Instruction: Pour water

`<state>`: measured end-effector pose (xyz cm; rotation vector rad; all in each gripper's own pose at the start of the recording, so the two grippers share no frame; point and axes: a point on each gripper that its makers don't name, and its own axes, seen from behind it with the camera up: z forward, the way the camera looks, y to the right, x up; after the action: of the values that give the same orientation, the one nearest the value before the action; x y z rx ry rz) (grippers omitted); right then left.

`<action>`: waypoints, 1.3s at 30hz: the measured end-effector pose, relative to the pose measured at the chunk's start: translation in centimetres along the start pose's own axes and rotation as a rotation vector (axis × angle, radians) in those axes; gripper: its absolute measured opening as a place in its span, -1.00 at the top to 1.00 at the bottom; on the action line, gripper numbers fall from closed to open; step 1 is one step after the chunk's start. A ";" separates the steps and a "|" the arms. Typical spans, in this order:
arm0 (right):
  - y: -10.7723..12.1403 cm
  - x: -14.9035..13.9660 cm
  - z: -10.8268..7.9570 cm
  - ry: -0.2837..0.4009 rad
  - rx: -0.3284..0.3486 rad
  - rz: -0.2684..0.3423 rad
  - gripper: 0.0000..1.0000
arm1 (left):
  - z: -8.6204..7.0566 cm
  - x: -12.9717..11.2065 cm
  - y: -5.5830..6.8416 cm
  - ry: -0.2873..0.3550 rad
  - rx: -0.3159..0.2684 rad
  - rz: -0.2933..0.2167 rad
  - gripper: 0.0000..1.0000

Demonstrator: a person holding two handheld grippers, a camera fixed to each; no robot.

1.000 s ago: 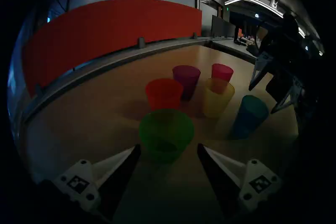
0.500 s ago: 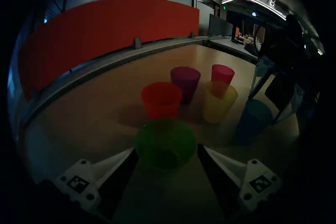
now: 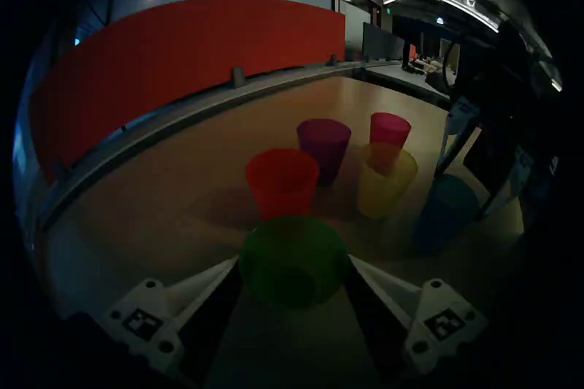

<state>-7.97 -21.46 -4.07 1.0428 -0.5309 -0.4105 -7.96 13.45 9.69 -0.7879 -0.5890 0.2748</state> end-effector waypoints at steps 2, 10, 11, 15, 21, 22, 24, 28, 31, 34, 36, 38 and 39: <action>0.0 0.0 0.1 0.000 0.000 0.000 -1.00 | 0.0 0.0 0.0 0.000 -0.002 0.001 -0.77; 0.0 -0.1 0.8 -0.004 -0.003 -0.005 -0.99 | 0.0 0.0 0.1 0.001 -0.004 0.001 -0.77; 0.0 -0.1 1.0 -0.004 -0.004 -0.006 -1.00 | 0.0 0.0 0.0 0.001 -0.005 0.000 -0.77; -0.1 -0.2 1.6 -0.004 -0.002 -0.008 -1.00 | 0.0 0.0 0.0 0.001 -0.005 0.000 -0.77; 0.0 -0.1 2.3 -0.005 -0.005 0.000 -0.95 | 0.0 0.0 0.1 0.001 -0.004 0.002 -0.77; -0.1 -0.1 2.3 -0.006 -0.004 0.004 -0.92 | 0.0 0.0 0.1 0.000 -0.004 0.002 -0.77; -0.1 -0.1 2.5 -0.006 -0.002 0.014 -0.83 | 0.0 0.0 0.1 0.000 -0.004 0.002 -0.77; -0.1 0.0 2.5 -0.001 -0.005 0.039 -0.83 | 0.0 0.0 0.1 -0.001 -0.001 0.005 -0.76; 0.0 -0.1 2.3 -0.001 -0.007 0.045 -0.83 | -0.1 0.1 0.1 -0.001 0.000 0.005 -0.77; 0.0 -0.3 2.1 -0.002 -0.013 0.044 -0.83 | -0.3 0.2 0.1 0.004 0.000 0.003 -0.76; 0.0 -0.3 1.9 -0.002 -0.017 0.042 -0.82 | -0.5 0.4 0.1 0.011 0.001 0.000 -0.77; -0.1 -0.3 1.7 -0.001 -0.020 0.042 -0.82 | -0.8 0.7 0.1 0.019 0.003 -0.001 -0.76; -0.1 -0.2 1.5 0.000 -0.023 0.042 -0.82 | -1.0 0.9 0.1 0.023 0.004 -0.001 -0.76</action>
<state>-9.05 -22.46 -3.58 1.0082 -0.5461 -0.3782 -6.64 13.37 9.41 -0.7859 -0.5666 0.2659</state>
